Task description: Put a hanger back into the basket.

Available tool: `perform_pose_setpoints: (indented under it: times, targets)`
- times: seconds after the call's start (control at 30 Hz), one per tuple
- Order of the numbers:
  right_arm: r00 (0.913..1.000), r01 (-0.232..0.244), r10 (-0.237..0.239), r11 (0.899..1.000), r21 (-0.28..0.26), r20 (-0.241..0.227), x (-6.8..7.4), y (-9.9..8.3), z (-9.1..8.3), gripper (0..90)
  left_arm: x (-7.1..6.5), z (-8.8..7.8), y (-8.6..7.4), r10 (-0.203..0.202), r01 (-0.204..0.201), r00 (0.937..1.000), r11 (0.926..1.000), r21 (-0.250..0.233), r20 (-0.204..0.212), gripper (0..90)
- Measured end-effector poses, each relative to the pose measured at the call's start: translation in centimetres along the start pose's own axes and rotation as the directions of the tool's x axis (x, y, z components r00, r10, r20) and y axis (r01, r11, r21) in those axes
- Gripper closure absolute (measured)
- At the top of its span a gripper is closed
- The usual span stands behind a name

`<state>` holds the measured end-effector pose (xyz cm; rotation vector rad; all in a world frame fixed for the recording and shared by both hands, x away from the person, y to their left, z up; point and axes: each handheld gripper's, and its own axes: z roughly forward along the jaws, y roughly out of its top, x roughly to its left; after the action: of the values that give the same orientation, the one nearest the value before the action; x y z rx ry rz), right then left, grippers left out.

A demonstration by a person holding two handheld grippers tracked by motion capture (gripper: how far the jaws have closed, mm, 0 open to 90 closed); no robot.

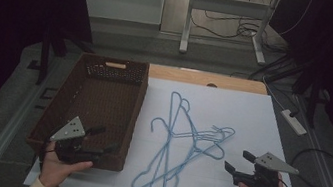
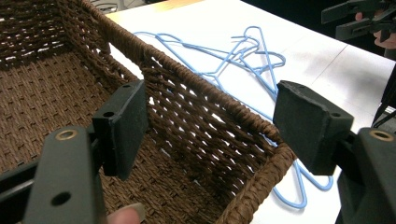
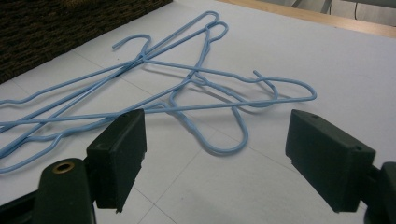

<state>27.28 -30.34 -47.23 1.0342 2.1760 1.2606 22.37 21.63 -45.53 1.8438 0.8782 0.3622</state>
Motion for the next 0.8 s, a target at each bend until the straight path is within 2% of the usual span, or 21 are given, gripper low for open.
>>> perform_pose_setpoints:
  times: [0.43, 0.6, 0.8]
  targets:
    - [1.0, 0.002, -0.002, 1.0, 0.018, -0.004, -0.19, 0.05, 0.55, 21.9, 0.18, -0.1, -0.24, -0.009, 0.009, 0.9999, 1.0, -0.003, -0.01, 27.7]
    - [1.0, 0.005, -0.004, 1.0, 0.02, -0.006, -0.26, 0.16, 0.72, 22.1, 0.07, -0.08, -0.32, 0.003, -0.003, 0.9998, 1.0, 0.003, -0.017, 27.8]
    - [1.0, 0.002, -0.002, 1.0, 0.02, -0.005, -0.16, 0.19, 0.59, 22.3, -0.13, 0.12, -0.33, 0.005, -0.005, 1.0, 0.9999, 0.009, -0.007, 27.8]
